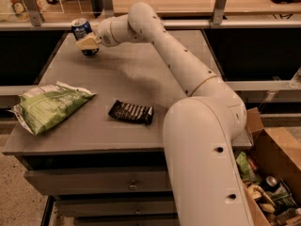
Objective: Move pepsi can near rxbar chocolate
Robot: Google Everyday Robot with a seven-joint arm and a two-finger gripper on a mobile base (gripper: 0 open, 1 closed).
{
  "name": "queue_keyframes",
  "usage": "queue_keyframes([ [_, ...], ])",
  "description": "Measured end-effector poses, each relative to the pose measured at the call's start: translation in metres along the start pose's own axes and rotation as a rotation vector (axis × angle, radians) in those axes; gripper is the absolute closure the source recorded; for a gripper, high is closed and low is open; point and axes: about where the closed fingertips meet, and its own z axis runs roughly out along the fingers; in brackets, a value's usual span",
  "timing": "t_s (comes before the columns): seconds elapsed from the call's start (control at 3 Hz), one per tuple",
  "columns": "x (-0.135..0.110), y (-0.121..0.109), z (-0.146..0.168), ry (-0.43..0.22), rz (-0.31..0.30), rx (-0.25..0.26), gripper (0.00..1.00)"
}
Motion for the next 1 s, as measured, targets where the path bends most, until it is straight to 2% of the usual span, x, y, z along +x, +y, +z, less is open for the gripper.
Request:
queue_keyframes([
  [0.67, 0.004, 0.003, -0.031, -0.048, 0.028, -0.012, 0.8],
  [1.0, 0.009, 0.011, -0.05, -0.05, 0.049, -0.021, 0.81],
])
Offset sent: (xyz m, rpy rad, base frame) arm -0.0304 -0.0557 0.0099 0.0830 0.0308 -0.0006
